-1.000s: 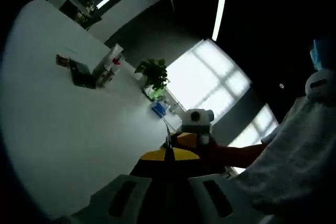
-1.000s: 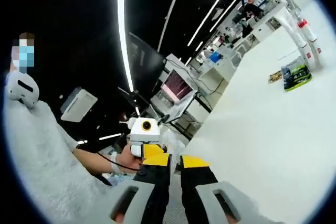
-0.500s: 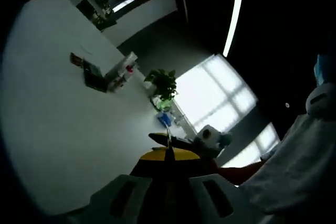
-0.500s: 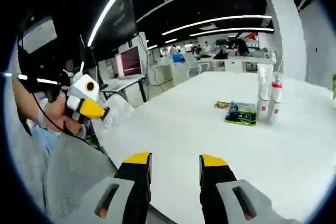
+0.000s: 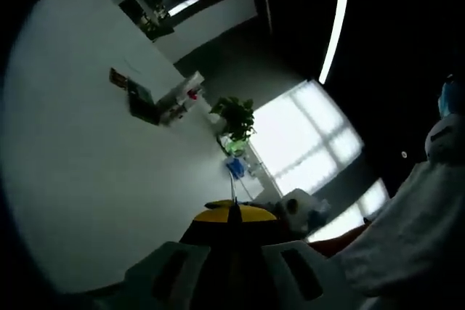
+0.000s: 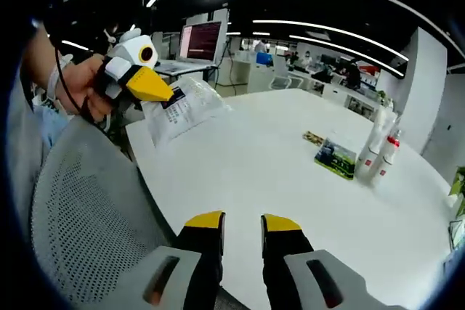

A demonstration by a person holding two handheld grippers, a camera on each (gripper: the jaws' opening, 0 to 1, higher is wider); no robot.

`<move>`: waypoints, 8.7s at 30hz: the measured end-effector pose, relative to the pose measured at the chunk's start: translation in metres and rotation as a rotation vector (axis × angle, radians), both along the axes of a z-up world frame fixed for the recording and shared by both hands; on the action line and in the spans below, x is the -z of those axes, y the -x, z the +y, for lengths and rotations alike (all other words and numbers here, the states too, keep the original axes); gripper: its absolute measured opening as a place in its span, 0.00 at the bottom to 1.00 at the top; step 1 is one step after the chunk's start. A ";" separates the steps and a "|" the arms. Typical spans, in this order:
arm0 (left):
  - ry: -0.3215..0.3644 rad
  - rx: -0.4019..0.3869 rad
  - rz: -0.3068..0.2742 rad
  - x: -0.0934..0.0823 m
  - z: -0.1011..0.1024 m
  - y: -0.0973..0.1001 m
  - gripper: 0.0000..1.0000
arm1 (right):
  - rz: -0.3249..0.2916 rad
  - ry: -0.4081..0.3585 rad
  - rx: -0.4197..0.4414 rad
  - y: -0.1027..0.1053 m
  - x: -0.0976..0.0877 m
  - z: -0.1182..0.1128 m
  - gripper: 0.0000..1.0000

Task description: Arrange the skincare products in the storage area until every visible bottle or jar stands upright without overlapping.

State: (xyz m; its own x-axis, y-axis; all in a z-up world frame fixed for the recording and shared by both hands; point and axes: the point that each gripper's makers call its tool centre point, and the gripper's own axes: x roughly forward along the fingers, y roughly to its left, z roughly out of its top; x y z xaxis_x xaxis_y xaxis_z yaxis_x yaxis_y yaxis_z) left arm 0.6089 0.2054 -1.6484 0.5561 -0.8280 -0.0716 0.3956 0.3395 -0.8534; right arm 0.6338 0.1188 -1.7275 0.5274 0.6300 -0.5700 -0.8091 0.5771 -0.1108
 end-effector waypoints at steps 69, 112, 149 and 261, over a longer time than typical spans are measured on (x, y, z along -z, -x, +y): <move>-0.007 -0.188 0.213 0.045 0.024 -0.280 0.00 | 0.082 0.047 0.028 -0.001 0.022 -0.011 0.10; -0.120 -0.250 0.477 0.145 0.025 -0.304 0.00 | 0.102 0.086 0.034 -0.002 0.030 -0.014 0.11; -0.565 0.061 0.427 0.154 0.030 -0.306 0.06 | 0.101 0.091 0.023 -0.001 0.029 -0.013 0.09; -0.648 -0.294 -0.384 0.005 0.054 -0.021 0.66 | -0.068 -0.358 0.069 -0.014 -0.068 -0.008 0.47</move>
State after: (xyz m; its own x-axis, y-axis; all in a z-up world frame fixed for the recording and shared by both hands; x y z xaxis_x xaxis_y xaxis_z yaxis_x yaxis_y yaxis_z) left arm 0.6303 0.2598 -1.6534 0.8279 -0.5037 -0.2469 0.4389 0.8557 -0.2741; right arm 0.6475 0.1111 -1.6597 0.6047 0.7449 -0.2819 -0.7648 0.6418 0.0556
